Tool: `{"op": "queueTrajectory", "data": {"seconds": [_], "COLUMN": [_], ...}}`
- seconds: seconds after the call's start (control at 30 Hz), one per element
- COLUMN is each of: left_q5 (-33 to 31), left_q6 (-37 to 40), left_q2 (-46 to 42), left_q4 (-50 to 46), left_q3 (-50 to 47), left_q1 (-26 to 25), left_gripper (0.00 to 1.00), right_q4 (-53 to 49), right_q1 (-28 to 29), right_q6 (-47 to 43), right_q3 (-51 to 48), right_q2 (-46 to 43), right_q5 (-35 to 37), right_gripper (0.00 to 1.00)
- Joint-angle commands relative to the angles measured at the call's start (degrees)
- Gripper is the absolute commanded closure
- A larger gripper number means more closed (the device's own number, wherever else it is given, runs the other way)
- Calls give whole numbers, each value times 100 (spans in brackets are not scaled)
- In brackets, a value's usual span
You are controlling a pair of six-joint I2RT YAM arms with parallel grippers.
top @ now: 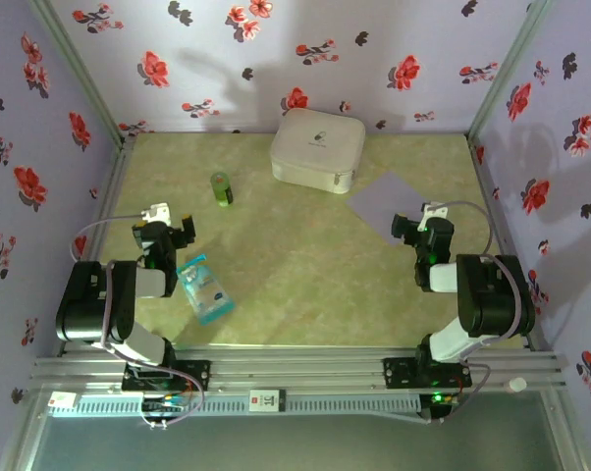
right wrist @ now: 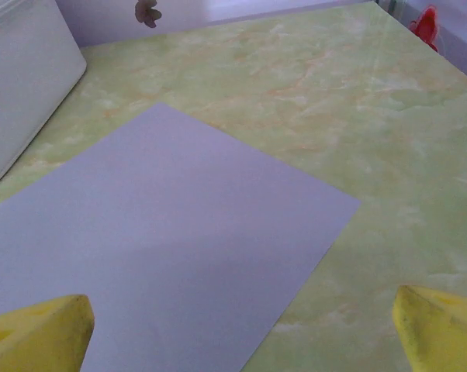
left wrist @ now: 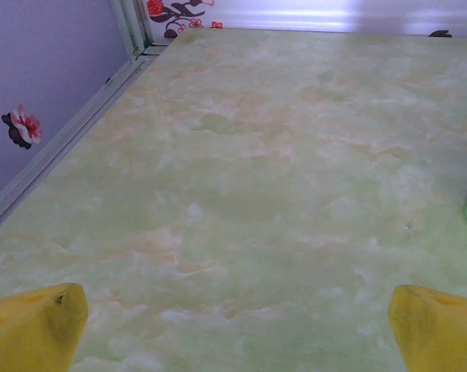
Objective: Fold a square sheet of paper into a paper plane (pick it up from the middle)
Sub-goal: Move the square sheet of paper to the center of the table.
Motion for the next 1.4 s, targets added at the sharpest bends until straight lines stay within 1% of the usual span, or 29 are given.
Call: {"op": "queueTrajectory", "data": {"seconds": [0.0, 1.1, 1.2, 1.23, 1.3, 1.37], "left_q5": [-153, -123, -83, -79, -92, -96], "left_q6": [144, 144, 144, 144, 144, 144], "left_q2": [67, 54, 35, -9, -323, -786], "left_q4": [167, 143, 366, 510, 480, -81], "left_q3": [95, 99, -21, -108, -230, -186], "left_q1": [-18, -9, -25, -43, -44, -31], "left_gripper": [0, 0, 0, 0, 0, 0], "right_q4": [56, 44, 82, 107, -93, -338], "right_q1": [-17, -17, -19, -15, -16, -17], "right_q6": [40, 58, 51, 33, 44, 75], "right_q3": [107, 115, 82, 87, 117, 188], "right_q2": [-9, 7, -17, -18, -193, -366], "right_q5": [-63, -41, -50, -73, -70, -17], "right_gripper": [1, 1, 1, 1, 1, 1]}}
